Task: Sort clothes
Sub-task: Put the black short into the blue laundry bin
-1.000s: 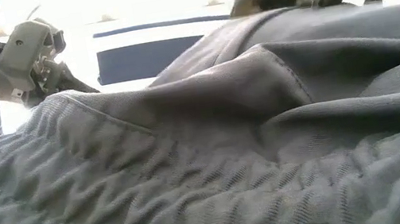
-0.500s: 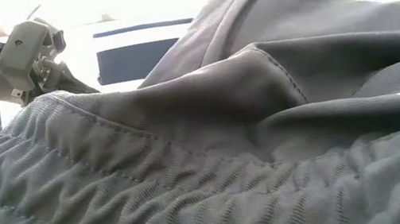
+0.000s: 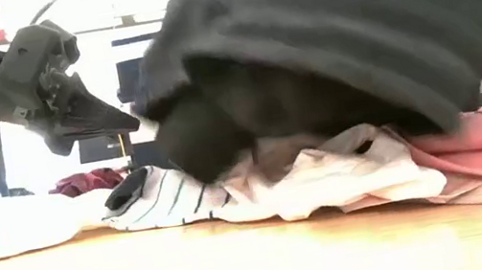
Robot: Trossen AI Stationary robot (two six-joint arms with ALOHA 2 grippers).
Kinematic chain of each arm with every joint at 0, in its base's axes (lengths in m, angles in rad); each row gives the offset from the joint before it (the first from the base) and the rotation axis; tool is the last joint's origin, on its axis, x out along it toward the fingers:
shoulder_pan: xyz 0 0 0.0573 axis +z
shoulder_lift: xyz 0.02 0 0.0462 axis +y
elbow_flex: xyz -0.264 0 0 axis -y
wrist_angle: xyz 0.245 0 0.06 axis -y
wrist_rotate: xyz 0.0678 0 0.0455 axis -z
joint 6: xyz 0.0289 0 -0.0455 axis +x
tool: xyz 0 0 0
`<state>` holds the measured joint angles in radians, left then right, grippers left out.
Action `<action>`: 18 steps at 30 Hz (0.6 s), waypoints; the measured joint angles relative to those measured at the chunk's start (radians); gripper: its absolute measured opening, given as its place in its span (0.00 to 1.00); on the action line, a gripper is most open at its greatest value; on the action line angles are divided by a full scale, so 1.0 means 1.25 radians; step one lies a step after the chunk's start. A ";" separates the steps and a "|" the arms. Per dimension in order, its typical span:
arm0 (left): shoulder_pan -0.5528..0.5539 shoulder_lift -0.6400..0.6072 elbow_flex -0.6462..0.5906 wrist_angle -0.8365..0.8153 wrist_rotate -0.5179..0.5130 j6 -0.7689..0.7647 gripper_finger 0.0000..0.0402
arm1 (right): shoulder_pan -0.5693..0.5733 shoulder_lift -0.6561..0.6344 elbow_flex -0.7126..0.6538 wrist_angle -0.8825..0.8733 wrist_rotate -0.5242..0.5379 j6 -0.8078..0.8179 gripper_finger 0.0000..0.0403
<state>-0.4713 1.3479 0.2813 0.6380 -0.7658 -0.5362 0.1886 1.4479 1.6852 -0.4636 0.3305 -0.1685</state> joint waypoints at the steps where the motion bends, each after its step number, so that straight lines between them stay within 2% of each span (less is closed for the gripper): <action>1: 0.000 0.000 0.000 0.000 0.000 0.000 0.00 | -0.014 0.005 0.026 0.028 0.001 -0.031 0.01; 8: 0.000 0.000 0.000 -0.002 0.000 0.001 0.00 | -0.168 0.080 0.196 0.298 -0.011 -0.220 0.01; 13: 0.000 0.000 0.000 -0.008 0.000 0.005 0.00 | -0.299 0.151 0.328 0.512 -0.084 -0.225 0.01; 18: 0.000 0.000 0.000 -0.010 -0.004 0.025 0.00 | -0.407 0.215 0.426 0.531 -0.125 -0.153 0.01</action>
<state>-0.4713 1.3479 0.2817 0.6250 -0.7712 -0.5045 -0.3196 1.7161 2.2179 0.2002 0.1741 -0.3594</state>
